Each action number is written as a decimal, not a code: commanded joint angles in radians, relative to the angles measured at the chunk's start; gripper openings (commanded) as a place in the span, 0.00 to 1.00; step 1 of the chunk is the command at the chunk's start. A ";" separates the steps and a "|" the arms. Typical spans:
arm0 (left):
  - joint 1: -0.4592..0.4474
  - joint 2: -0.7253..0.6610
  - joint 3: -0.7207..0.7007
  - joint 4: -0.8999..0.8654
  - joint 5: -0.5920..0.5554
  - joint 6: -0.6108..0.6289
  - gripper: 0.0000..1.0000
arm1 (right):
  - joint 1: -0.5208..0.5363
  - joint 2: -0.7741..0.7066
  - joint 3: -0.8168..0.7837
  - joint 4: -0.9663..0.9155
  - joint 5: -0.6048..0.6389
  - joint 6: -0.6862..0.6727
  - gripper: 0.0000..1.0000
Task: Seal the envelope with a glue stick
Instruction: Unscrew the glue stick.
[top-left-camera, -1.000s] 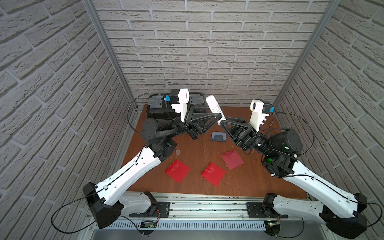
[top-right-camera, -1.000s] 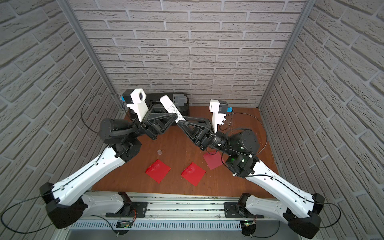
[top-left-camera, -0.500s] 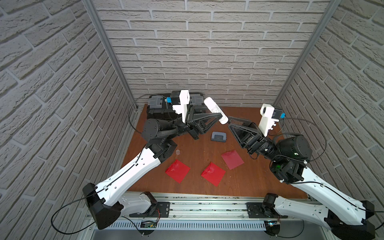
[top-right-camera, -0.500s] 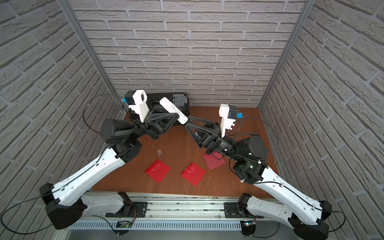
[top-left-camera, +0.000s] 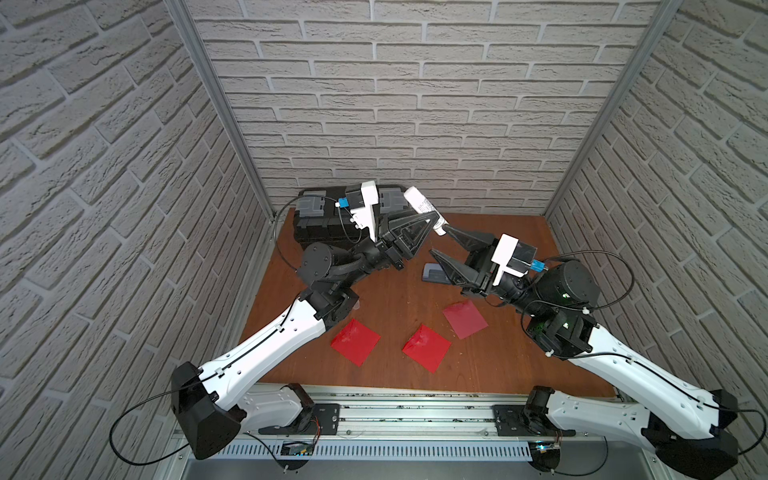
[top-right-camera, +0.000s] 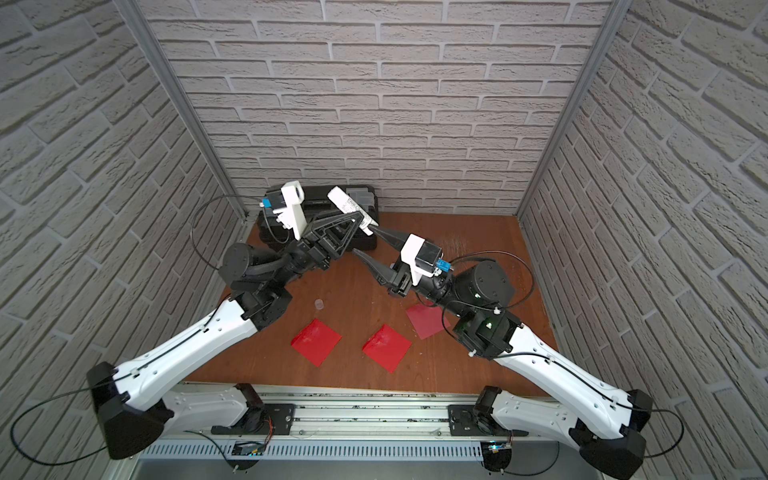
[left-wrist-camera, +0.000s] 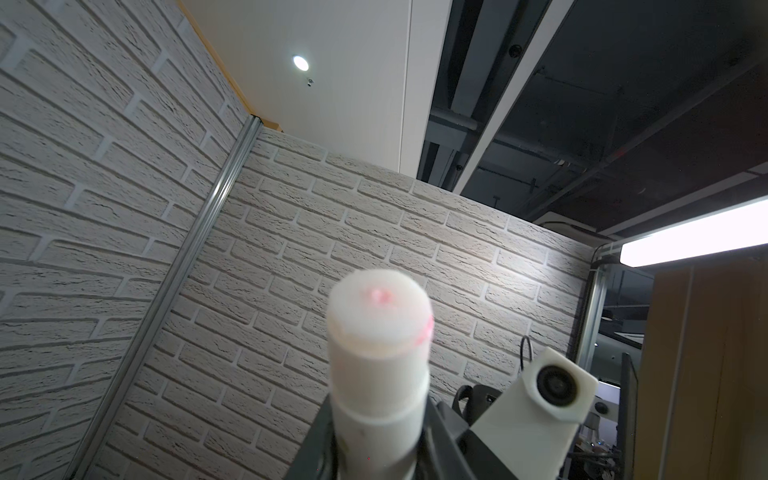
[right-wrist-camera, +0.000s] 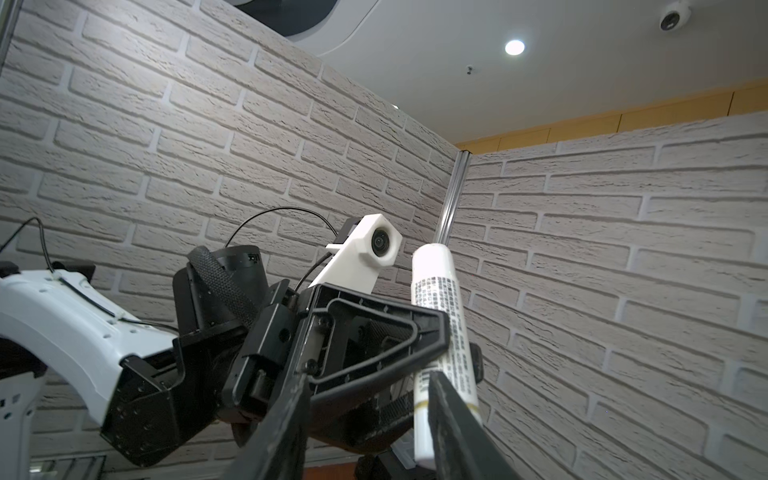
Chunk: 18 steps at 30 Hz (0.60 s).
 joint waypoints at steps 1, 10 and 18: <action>-0.004 -0.039 -0.011 0.048 -0.034 -0.013 0.03 | 0.008 0.000 0.042 0.005 0.025 -0.143 0.42; -0.004 -0.053 -0.017 0.044 -0.031 -0.011 0.03 | 0.009 -0.007 0.022 -0.023 0.125 -0.151 0.44; -0.005 -0.049 -0.017 0.053 -0.028 -0.016 0.02 | 0.008 0.034 0.061 -0.049 0.142 -0.148 0.43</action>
